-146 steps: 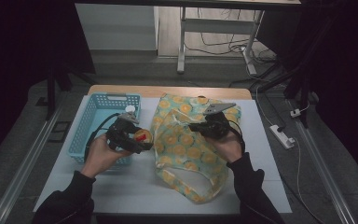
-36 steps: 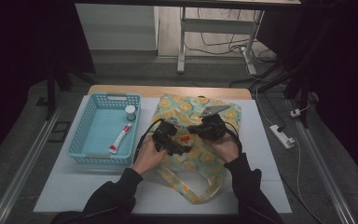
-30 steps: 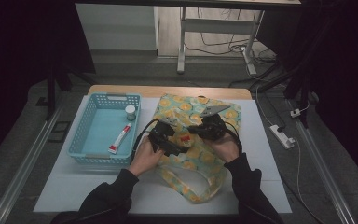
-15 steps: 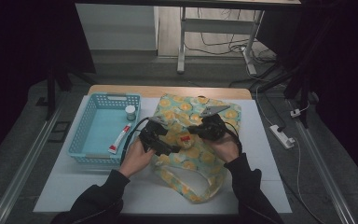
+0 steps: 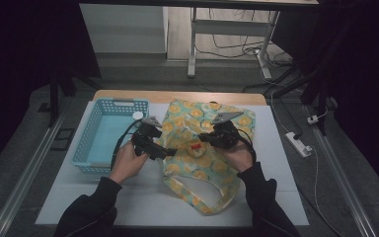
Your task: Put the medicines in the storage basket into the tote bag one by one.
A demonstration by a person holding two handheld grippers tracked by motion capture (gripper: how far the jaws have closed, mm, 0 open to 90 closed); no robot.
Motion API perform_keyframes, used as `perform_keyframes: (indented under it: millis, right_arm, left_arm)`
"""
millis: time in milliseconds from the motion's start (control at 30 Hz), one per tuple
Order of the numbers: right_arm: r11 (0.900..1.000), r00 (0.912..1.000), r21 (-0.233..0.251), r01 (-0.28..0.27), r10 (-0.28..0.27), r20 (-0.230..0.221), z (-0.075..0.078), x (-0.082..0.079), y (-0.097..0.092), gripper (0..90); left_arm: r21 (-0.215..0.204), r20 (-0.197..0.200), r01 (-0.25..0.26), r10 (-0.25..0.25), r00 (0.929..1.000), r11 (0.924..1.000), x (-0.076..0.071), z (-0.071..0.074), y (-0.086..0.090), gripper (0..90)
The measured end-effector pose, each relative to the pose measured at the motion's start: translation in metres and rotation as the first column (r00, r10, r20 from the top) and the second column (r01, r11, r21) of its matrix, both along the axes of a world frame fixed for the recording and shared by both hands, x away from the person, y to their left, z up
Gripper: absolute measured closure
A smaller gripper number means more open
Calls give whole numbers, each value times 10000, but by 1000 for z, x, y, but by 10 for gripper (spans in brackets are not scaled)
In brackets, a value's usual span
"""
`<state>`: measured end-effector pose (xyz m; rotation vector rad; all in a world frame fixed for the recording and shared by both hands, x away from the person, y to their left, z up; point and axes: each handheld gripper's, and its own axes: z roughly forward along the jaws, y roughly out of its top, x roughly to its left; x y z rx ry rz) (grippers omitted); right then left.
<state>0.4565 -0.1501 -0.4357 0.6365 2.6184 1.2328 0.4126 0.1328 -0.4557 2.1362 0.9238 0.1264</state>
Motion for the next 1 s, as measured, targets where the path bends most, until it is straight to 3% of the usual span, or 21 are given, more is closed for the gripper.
perform_keyframes:
  millis: [267,567,833,1000]
  right_arm:
    - [10000,10000,-29,-6,6,-16,-1,0,1,899]
    - [10000,10000,-72,-11,11,-6,-1,0,1,899]
    - [9999,10000,-100,-17,17,-31,-2,0,2,899]
    - [9999,10000,-115,-25,25,-27,-2,0,2,898]
  left_arm:
    - [286,138,-743,740,9972,9968,1,6,32,1]
    - [480,144,-1556,1551,9878,9866,3,8,69,1]
    - [970,-206,-2262,2292,9732,9692,7,-2,93,2]
    - [1090,-478,-2414,2476,9677,9643,12,-10,104,3]
